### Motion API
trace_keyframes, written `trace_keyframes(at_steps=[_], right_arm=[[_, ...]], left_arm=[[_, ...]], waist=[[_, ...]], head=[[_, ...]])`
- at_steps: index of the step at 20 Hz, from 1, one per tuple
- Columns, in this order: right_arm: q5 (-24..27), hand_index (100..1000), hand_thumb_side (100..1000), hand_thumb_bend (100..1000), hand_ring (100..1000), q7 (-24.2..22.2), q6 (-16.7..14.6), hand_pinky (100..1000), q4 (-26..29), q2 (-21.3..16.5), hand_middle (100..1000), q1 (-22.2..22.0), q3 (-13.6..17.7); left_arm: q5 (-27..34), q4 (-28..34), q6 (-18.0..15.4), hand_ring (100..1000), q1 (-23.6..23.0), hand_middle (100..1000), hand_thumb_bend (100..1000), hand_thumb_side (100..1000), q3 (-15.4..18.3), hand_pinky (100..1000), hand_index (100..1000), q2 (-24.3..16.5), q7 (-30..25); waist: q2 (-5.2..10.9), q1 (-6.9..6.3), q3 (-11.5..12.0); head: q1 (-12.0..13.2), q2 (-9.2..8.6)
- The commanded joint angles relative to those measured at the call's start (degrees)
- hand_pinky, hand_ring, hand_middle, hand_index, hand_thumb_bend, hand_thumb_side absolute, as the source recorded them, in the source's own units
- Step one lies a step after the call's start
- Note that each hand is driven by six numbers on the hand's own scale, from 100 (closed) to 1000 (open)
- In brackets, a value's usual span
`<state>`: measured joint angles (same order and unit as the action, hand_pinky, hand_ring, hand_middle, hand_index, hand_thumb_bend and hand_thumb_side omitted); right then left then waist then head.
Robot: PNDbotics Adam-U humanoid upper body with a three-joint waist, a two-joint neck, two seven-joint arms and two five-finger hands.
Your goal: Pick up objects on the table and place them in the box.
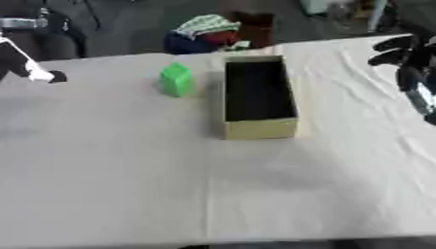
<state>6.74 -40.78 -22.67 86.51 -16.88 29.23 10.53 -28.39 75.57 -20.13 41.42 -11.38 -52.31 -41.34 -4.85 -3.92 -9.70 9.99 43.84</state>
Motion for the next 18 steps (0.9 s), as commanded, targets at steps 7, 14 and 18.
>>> trace_keyframes(at_steps=[7,14,18], right_arm=[[0.1,1000,474,100,742,-0.3,-0.1,858,0.7,-0.7,770,0.8,0.0],[0.0,1000,472,100,743,-0.7,-0.2,858,0.4,-0.2,770,0.8,-0.4],[0.1,1000,472,100,744,-1.2,-0.2,858,0.4,0.2,770,1.2,-1.0]], left_arm=[[-1.9,-2.8,0.5,874,3.0,848,350,267,1.3,824,923,0.1,0.4],[-14.0,-22.8,5.5,866,13.9,839,280,247,6.9,828,917,8.4,4.5],[-22.3,-38.4,11.3,859,19.5,831,218,318,12.6,828,911,11.7,9.6]], waist=[[0.69,0.19,0.1],[1.51,0.3,-0.8],[1.82,0.14,-2.5]], head=[[0.3,0.28],[1.3,0.28],[2.7,0.28]])
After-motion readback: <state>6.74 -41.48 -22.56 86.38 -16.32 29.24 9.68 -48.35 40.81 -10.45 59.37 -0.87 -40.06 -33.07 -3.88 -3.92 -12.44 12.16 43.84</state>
